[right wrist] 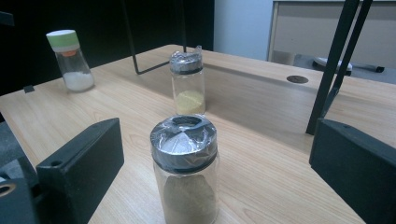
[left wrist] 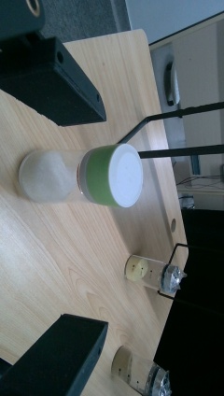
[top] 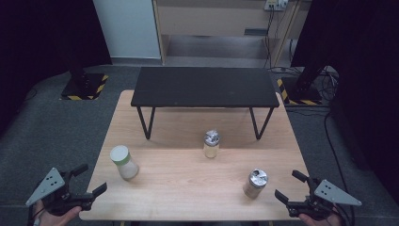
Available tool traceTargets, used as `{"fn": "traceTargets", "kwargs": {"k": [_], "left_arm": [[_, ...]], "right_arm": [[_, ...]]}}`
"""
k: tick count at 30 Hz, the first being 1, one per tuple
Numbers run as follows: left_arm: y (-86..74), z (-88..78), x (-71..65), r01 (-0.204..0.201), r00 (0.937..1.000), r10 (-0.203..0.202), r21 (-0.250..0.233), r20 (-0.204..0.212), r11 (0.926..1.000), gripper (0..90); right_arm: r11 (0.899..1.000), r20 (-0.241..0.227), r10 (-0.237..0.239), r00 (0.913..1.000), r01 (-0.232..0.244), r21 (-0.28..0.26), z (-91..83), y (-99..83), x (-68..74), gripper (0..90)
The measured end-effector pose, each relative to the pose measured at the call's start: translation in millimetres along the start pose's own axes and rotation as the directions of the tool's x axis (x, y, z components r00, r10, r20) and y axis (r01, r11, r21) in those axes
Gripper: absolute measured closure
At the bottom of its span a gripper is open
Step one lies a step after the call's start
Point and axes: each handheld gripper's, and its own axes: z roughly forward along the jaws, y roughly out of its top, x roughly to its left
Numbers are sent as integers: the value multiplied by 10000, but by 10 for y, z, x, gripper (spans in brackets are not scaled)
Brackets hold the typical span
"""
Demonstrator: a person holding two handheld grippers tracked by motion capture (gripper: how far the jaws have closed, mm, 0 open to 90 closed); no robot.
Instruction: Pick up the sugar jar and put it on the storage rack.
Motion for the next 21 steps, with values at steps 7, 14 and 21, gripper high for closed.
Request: {"fn": "traceTargets", "kwargs": {"k": [7,14,21], "left_arm": [[79,2,35,-99,9999,100,122,-50,9999,14],[197,44,67,-451,9990,449,441,40,9980,16],[239,100,116,-490,9988,484,594,112,9970,16]], "right_arm": [[10000,-3,-9,10000,9,-12,0,-1,0,37],[10000,-8,-7,10000,7,-13,0,-1,-1,38],[10000,-23,-37,10000,37,-10,2,1,0,40]]}}
